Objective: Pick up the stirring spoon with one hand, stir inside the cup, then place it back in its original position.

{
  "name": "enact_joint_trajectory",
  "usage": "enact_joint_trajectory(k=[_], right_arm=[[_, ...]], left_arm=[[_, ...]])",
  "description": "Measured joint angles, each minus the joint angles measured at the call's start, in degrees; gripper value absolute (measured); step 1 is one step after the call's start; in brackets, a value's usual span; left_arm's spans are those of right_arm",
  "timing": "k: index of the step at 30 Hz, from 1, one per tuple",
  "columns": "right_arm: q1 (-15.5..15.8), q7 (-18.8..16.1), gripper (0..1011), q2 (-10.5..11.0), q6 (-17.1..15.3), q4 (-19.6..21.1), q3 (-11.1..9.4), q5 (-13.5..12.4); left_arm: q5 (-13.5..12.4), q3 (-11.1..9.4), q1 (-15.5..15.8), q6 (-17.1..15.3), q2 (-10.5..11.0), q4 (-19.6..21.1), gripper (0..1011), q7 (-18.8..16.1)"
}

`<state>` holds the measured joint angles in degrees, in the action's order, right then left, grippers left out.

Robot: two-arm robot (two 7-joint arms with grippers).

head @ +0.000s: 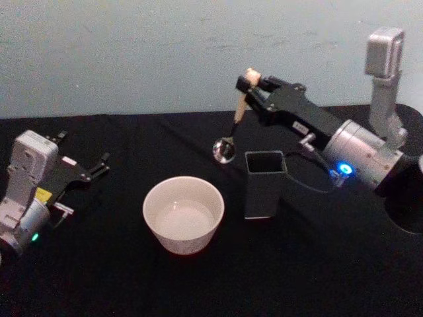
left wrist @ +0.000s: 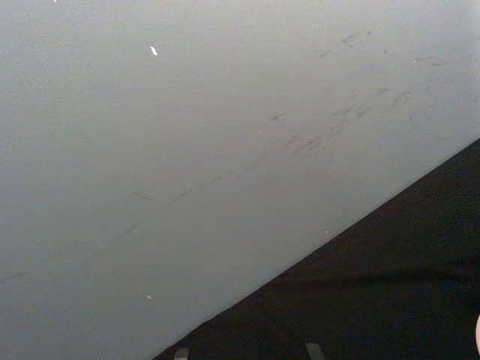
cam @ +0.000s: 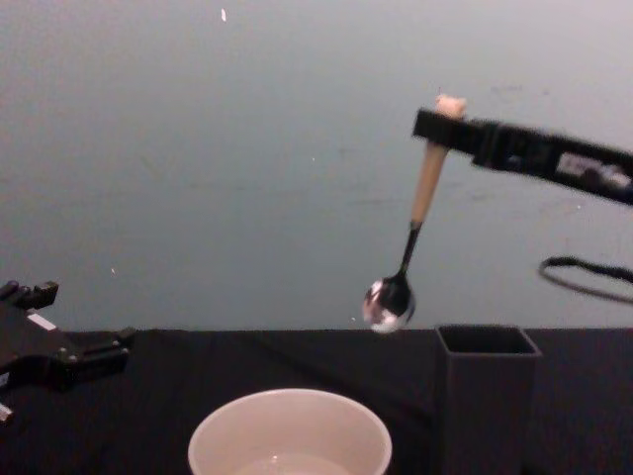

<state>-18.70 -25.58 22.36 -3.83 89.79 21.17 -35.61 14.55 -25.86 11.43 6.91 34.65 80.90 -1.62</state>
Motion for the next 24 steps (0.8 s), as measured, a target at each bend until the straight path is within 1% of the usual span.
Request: enact_joint_trajectory(k=[3, 6, 8, 10, 15, 24], right_arm=[[0.5, 0.5, 214, 0.6, 0.2, 0.9, -0.9, -0.8], [1.6, 0.9, 214, 1.7, 1.1, 2.2, -2.0, -1.9], [2.1, 1.1, 214, 2.2, 1.4, 2.8, -2.4, -2.1], [2.6, 1.2, 214, 2.7, 1.6, 3.4, -2.7, -2.2], [4.8, 1.9, 214, 4.8, 2.6, 4.9, -3.9, -2.1], [6.2, 2.6, 214, 5.7, 2.7, 4.8, -4.4, -1.5]], left_arm=[[0.0, 0.0, 0.0, 0.0, 0.0, 0.0, 1001, 0.0], [0.0, 0.0, 0.0, 0.0, 0.0, 0.0, 1001, 0.0], [0.0, 0.0, 0.0, 0.0, 0.0, 0.0, 1001, 0.0], [0.0, 0.0, 0.0, 0.0, 0.0, 0.0, 1001, 0.0], [0.0, 0.0, 0.0, 0.0, 0.0, 0.0, 1001, 0.0], [0.0, 0.0, 0.0, 0.0, 0.0, 0.0, 1001, 0.0]])
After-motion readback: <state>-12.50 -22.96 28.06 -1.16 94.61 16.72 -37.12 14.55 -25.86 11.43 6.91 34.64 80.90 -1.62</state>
